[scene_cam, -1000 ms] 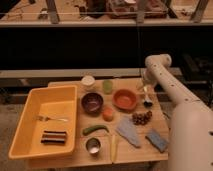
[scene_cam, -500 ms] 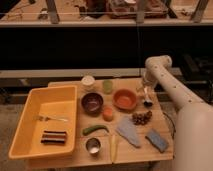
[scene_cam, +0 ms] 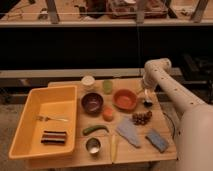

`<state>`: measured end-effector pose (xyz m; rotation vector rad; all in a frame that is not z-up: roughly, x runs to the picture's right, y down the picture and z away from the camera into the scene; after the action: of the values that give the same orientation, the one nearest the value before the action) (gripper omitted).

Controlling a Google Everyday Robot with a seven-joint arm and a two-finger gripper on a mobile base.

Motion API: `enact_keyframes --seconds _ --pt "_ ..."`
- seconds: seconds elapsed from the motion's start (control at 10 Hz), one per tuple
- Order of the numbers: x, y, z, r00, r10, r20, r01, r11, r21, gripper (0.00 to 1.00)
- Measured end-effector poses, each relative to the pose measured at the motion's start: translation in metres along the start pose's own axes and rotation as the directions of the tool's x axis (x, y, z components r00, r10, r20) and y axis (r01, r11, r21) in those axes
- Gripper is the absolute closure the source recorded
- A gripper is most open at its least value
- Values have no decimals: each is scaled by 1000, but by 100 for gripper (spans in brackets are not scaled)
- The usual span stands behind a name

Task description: Wipe tray with brush

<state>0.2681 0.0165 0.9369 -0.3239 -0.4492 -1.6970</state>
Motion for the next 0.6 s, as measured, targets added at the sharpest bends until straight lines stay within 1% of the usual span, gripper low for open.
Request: enact_keyframes --seconds 0.3,0.5,0.6 --pt "-11 -5 14 1000 -2 19 2 1000 4 35" --pt "-15 0 27 1000 13 29 -13 1000 -1 35" --pt "-15 3 30 999 23 30 -23 1000 -2 35"
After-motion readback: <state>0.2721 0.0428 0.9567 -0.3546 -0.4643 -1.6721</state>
